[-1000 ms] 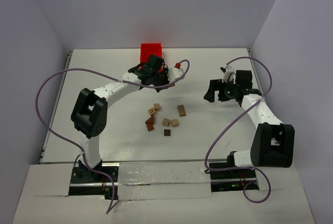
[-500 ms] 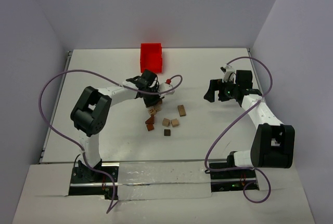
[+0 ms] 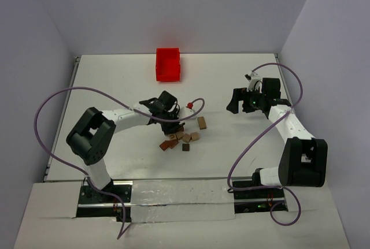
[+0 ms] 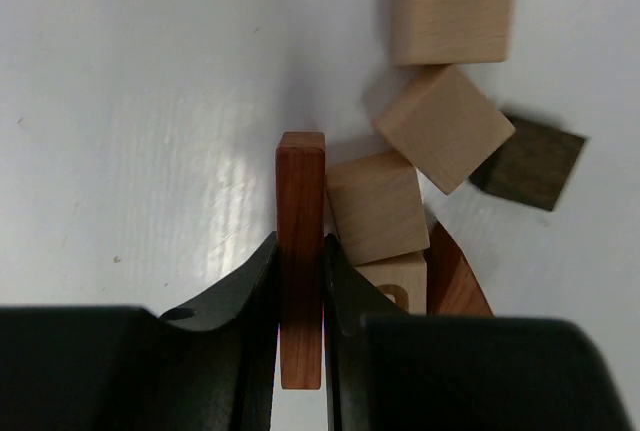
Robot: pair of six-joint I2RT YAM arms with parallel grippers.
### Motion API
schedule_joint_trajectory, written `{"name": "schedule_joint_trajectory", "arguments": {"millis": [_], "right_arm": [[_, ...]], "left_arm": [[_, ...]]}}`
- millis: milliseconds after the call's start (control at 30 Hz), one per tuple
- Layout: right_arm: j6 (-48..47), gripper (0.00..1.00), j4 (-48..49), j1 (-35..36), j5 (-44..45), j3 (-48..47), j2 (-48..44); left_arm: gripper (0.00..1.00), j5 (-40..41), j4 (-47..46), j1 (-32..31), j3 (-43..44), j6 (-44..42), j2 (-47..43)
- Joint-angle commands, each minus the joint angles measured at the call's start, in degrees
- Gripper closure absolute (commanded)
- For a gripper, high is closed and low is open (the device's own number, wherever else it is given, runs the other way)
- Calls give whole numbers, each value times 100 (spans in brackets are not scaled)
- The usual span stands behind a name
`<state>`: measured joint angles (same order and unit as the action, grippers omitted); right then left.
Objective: Build the wood block tower
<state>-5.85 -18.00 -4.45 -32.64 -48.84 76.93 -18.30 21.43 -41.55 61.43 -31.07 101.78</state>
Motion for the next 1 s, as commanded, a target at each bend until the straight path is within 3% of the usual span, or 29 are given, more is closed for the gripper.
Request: {"name": "schedule_joint_trajectory", "arguments": {"millis": [0, 200, 433, 767, 967], "right_arm": [[-37, 0, 133, -27, -78, -187, -237], [-39, 0, 138, -29, -67, -188, -248], [-31, 0, 139, -21, -87, -214, -199], [-74, 0, 104, -30, -93, -238, -126], [-88, 0, 86, -26, -102, -254, -40]], "left_arm": [[100, -329, -94, -178, 92, 239, -290], [100, -463, 227, -274, 346, 66, -272], [100, -881, 1429, -38, 1559, -665, -80], [96, -2045, 4914, 557, 4286, -2836, 1860], [94, -2188, 5002, 706, 4610, -3025, 2483]]}}
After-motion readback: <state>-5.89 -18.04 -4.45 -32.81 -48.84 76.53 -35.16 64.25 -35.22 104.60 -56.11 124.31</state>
